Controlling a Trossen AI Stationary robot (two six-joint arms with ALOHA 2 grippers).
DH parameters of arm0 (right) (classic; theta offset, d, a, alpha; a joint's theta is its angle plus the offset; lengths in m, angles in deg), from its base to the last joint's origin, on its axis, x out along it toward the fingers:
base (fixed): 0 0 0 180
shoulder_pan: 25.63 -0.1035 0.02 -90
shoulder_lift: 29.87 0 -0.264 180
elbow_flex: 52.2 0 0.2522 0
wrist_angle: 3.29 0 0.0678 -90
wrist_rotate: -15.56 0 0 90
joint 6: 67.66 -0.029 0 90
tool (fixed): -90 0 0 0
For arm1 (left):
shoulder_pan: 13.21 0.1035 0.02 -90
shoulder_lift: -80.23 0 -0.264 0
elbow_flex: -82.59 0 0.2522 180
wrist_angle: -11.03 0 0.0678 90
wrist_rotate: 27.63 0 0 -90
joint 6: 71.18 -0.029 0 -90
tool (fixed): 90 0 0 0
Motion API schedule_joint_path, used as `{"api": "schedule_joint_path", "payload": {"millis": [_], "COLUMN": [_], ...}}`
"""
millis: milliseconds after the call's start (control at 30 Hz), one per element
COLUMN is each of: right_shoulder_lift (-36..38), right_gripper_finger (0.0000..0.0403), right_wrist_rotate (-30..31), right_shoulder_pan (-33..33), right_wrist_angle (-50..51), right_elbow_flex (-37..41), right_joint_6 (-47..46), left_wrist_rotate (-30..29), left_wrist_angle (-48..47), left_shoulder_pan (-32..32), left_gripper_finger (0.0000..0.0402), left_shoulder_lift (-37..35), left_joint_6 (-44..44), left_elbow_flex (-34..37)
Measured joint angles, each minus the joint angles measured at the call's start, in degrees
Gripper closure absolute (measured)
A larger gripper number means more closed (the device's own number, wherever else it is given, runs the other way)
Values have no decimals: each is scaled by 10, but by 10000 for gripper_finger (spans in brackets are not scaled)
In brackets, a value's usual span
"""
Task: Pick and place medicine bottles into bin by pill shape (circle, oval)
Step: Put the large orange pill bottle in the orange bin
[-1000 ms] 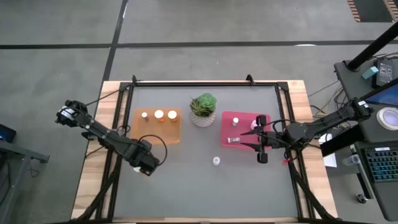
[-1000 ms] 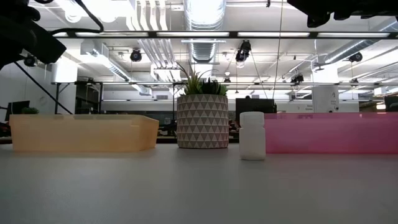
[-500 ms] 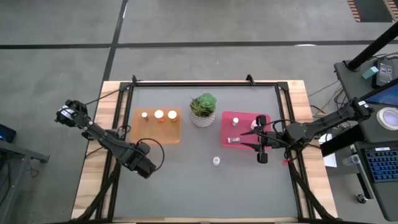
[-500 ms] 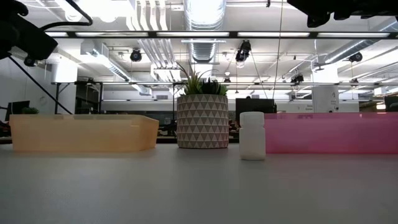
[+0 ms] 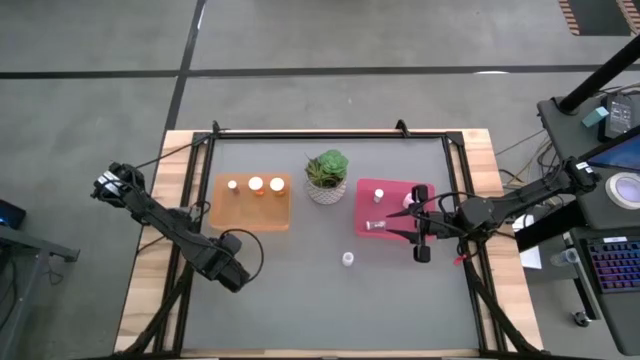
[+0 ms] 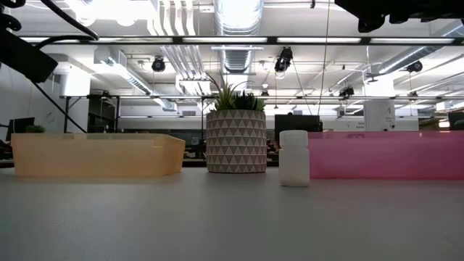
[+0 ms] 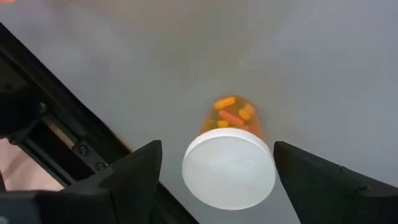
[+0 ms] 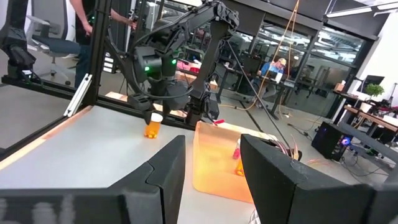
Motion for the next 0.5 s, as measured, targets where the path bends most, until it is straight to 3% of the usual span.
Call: {"api": "schedule_joint_path", "payload": {"millis": [500], "right_shoulder_lift": [0], "right_gripper_finger": [257], "right_wrist_rotate": [4], "right_shoulder_pan": [0], "right_wrist_angle": [1], "right_elbow_flex": [0], "right_joint_6": [0], "left_wrist_rotate": [1], "left_wrist_angle": [0], "left_shoulder_pan": [-3], "left_gripper_finger": [204], "left_shoulder_lift": [0], "left_joint_6": [-4], "left_elbow_flex": [-4]}}
